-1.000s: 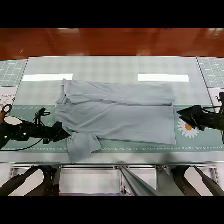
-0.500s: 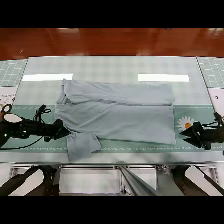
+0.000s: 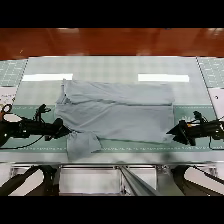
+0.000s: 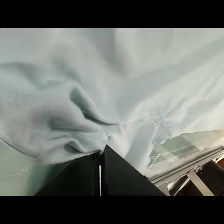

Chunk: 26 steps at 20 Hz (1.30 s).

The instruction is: Fold the shirts.

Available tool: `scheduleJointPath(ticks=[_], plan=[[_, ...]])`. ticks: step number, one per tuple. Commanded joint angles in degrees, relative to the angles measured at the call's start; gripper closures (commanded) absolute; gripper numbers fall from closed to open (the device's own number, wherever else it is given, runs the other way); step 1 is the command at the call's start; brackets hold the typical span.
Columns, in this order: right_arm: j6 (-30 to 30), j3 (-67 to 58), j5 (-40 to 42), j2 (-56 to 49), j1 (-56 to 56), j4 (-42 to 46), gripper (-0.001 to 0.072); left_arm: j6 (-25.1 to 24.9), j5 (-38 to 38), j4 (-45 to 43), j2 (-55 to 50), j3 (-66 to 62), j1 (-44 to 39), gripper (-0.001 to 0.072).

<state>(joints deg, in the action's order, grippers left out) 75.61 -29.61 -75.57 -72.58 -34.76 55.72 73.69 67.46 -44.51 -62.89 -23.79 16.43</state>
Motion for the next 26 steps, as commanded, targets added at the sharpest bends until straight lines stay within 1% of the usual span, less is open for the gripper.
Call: scheduleJointPath(ticks=[1, 2, 3, 5, 8, 10, 12, 15, 17, 20, 23, 26], plan=[[-5.1, 0.0, 3.8, -2.0, 4.9, -7.7, 0.0537, 0.0, 0.0, 0.6, 0.0, -0.1, 0.0, 0.0689], [-8.0, -0.2, 3.0, -2.0, 5.4, -9.4, 0.0684, -0.7, 0.0, 0.6, 0.0, -0.5, 0.0, 0.0689], [-9.6, -0.5, 1.8, -1.9, 5.3, -10.2, 0.0685, -0.7, 0.1, 0.6, 0.0, -1.2, 0.4, 0.0688], [-9.6, -2.3, -0.7, -1.9, 4.4, -8.4, 0.0685, -0.7, 0.7, 0.6, 0.0, -3.2, 1.2, 0.0689], [-9.5, -6.3, -2.5, -1.9, 3.5, -8.8, 0.0685, -0.8, 1.3, 0.5, 0.0, -7.8, 2.3, 0.0689], [-9.0, -9.4, -2.4, -1.9, 3.7, -11.0, 0.0685, -0.8, -0.8, 0.1, -0.4, -10.6, 1.8, 0.0689], [-9.0, -11.6, 0.1, -2.0, 5.2, -14.3, 0.0685, 1.4, -4.3, 0.2, -2.0, -13.5, -0.1, 0.0689], [-7.6, -16.0, 5.8, -3.1, 8.0, -14.9, 0.0685, 1.6, -5.6, 0.4, -7.3, -21.1, -3.8, 0.0689], [-7.0, -19.5, 8.0, -4.9, 8.2, -15.8, 0.0685, 2.0, -5.6, 0.4, -12.1, -27.5, -5.4, 0.0689], [-6.7, -25.0, 8.1, -8.1, 8.2, -16.2, 0.0685, 3.6, -5.6, 0.4, -19.8, -37.4, -6.5, 0.0689], [-6.0, -29.9, 8.6, -11.8, 8.2, -16.2, 0.0685, 6.8, -5.1, 0.4, -27.4, -46.8, -6.6, 0.0689], [-6.1, -32.9, 9.0, -15.6, 8.2, -17.7, 0.0685, 7.2, -3.5, 0.4, -33.5, -53.8, -7.6, 0.0689]])
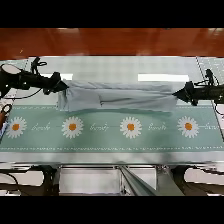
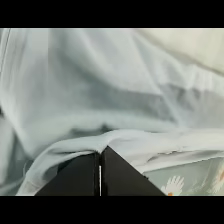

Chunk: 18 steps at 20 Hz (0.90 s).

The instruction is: Fold the shirts.

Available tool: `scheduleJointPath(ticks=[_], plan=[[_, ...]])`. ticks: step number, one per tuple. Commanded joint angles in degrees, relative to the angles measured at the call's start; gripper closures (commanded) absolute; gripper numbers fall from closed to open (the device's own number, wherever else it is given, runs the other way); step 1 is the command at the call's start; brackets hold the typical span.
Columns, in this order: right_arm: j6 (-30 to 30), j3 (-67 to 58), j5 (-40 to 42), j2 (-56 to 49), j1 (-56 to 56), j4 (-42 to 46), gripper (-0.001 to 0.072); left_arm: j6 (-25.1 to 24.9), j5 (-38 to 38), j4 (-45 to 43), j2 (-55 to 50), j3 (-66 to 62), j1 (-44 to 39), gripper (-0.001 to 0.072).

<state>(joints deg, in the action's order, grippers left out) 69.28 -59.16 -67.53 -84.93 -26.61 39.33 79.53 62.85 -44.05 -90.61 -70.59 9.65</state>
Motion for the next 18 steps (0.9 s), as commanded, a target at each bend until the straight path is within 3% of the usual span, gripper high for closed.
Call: scheduleJointPath(ticks=[1, 7, 15, 16, 17, 18], plan=[[-0.2, -3.9, 1.5, -4.5, 0.1, -2.3, 0.0685, 1.3, 1.0, 0.0, -7.5, -9.1, -1.4, 0.0689], [-2.8, -4.8, 6.3, -9.3, 2.2, -6.3, 0.0685, 2.3, 0.9, 0.0, -16.7, -20.2, -3.3, 0.0689], [-2.8, -4.8, 9.7, -10.9, 3.3, -6.8, 0.0673, 2.0, 0.9, 0.0, -19.5, -21.4, -3.6, 0.0676], [-2.7, -4.8, 9.6, -10.9, 3.2, -6.8, 0.0525, 2.2, 1.5, 0.0, -19.4, -21.5, -3.6, 0.0501], [-2.4, -4.9, 8.7, -10.8, 3.2, -6.9, 0.0301, 2.2, 3.3, -0.1, -19.4, -22.3, -3.3, 0.0208], [-2.4, -5.8, 6.3, -10.8, 2.5, -6.2, 0.0297, 2.2, 5.7, -0.1, -19.4, -23.6, -2.6, 0.0199]])
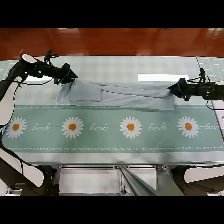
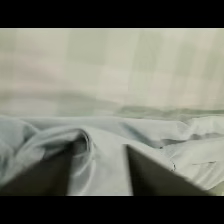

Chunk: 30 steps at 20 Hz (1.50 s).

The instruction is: Fold the shirts.

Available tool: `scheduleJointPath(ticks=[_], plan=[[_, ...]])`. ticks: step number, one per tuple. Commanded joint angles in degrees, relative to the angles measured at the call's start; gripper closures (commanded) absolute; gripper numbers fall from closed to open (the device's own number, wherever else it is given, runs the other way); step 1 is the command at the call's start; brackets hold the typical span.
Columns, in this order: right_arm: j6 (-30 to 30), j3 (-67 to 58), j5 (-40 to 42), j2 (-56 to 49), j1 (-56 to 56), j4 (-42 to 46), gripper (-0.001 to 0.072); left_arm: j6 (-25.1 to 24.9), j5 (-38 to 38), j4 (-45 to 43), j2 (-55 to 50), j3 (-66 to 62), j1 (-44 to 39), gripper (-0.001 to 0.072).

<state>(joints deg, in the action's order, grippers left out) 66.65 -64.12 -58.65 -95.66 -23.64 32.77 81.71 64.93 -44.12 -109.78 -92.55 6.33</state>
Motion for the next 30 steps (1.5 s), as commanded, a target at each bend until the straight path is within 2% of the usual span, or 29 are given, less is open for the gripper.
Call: scheduleJointPath(ticks=[1, 3, 5, 8, 10, 12, 13, 16, 19, 24, 30], plan=[[0.2, -2.5, -5.9, 0.0, -1.8, 1.4, 0.0297, 0.4, 7.2, -0.1, -0.2, -4.1, 1.9, 0.0199], [2.2, -6.4, -14.2, 1.1, -6.3, 2.9, 0.0298, 3.9, 13.7, -2.3, 0.8, -9.3, 5.2, 0.02], [3.1, -9.2, -20.4, 4.3, -12.2, 5.6, 0.0298, 5.5, 15.6, -7.3, 5.2, -11.0, 8.7, 0.02], [3.1, -8.3, -20.7, 11.5, -20.9, 16.9, 0.0298, 4.9, 14.0, -17.9, 15.7, -6.8, 11.0, 0.02], [3.1, -2.4, -15.7, 15.0, -24.6, 19.7, 0.0298, 4.3, 6.6, -21.9, 26.3, 6.6, 10.1, 0.02], [1.6, 5.4, -10.1, 15.7, -25.3, 16.8, 0.0292, 4.2, -3.7, -20.4, 37.2, 24.2, 8.3, 0.02], [-1.2, 8.1, -9.2, 14.7, -24.8, 12.9, 0.0291, 4.0, -7.0, -19.7, 41.6, 31.8, 7.2, 0.02], [-3.6, 9.5, -9.3, 9.6, -21.0, 6.7, 0.0291, 3.5, -8.5, -18.4, 48.7, 44.8, 4.6, 0.02], [-4.3, 9.1, -8.6, 3.9, -16.5, 1.6, 0.0291, 3.5, -8.4, -17.5, 49.7, 47.4, 3.0, 0.02], [-3.2, 3.2, -8.8, -3.6, -8.8, 0.3, 0.0291, 3.5, -8.6, -15.3, 49.7, 47.4, 2.8, 0.02], [-1.8, -2.3, -8.0, -7.4, -2.1, -3.0, 0.0291, 3.7, -8.6, -15.1, 49.7, 47.4, 2.8, 0.02]])
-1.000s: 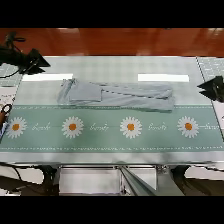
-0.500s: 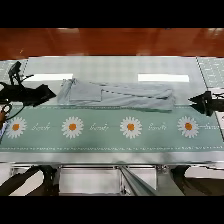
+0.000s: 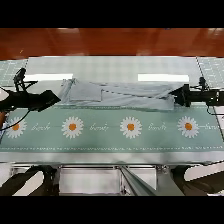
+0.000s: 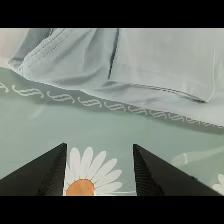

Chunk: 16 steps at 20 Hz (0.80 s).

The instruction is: Fold the shirts.

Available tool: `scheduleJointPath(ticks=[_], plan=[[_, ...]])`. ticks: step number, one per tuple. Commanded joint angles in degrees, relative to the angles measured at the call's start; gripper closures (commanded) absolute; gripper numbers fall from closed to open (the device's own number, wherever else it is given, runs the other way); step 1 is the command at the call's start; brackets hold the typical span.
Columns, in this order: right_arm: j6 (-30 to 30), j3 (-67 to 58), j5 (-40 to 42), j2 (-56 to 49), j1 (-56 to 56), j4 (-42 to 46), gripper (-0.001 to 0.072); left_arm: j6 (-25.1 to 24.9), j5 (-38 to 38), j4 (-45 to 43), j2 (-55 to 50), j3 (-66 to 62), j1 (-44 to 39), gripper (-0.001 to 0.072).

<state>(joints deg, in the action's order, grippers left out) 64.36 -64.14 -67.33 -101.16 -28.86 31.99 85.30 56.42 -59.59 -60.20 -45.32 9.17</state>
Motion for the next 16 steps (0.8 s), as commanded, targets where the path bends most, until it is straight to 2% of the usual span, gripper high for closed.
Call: scheduleJointPath(ticks=[1, 2, 3, 4, 5, 6, 9, 11, 12, 13, 14, 15, 16], plan=[[0.5, -2.8, 1.1, -2.0, 4.2, -2.6, 0.0291, 0.0, -0.1, 0.5, 0.1, 0.2, 0.0, 0.02], [0.6, -3.1, 1.8, -2.0, 5.2, -2.6, 0.0293, 0.1, -0.1, 0.8, 0.1, 0.2, 0.0, 0.02], [0.9, -3.4, 2.2, -2.0, 6.1, -2.5, 0.0334, 0.0, -0.1, 1.2, 0.1, 0.2, 0.0, 0.02], [0.9, -3.5, 2.3, -2.0, 6.7, -2.6, 0.0477, 0.0, -0.1, 1.2, 0.1, 0.2, 0.0, 0.02], [0.6, -3.5, 1.9, -1.9, 7.2, -2.9, 0.0651, 0.0, -0.1, 1.2, 0.1, 0.2, 0.0, 0.02], [-0.2, -3.5, 1.5, -1.6, 7.2, -3.0, 0.0684, 0.0, -0.1, 1.2, 0.1, 0.2, 0.0, 0.02], [-0.2, -3.5, 0.4, 2.5, 6.6, -1.0, 0.0685, -0.2, 0.1, 1.6, 0.1, 0.1, -0.1, 0.0201], [-0.1, -3.5, -1.6, 7.9, 5.5, 2.4, 0.0685, -2.1, 0.4, 4.1, 0.1, 0.1, -0.9, 0.0208], [0.1, -3.5, -3.2, 11.0, 4.8, 4.4, 0.0685, -4.0, 0.6, 6.5, 0.1, 0.1, -1.9, 0.0242], [0.3, -3.2, -4.9, 14.7, 4.0, 6.7, 0.0685, -5.8, 0.5, 8.8, 0.1, 0.1, -3.1, 0.0365], [0.5, -2.6, -6.1, 18.6, 3.1, 8.5, 0.0685, -7.4, -0.1, 11.3, 0.0, 0.1, -4.8, 0.0613], [0.5, -1.7, -7.1, 22.5, 2.3, 9.6, 0.0685, -9.7, -1.8, 13.9, -0.3, 0.1, -6.8, 0.0689], [0.5, -0.5, -8.3, 26.4, 1.4, 10.3, 0.0685, -11.4, -4.0, 16.5, -1.0, -0.3, -9.4, 0.0689]])
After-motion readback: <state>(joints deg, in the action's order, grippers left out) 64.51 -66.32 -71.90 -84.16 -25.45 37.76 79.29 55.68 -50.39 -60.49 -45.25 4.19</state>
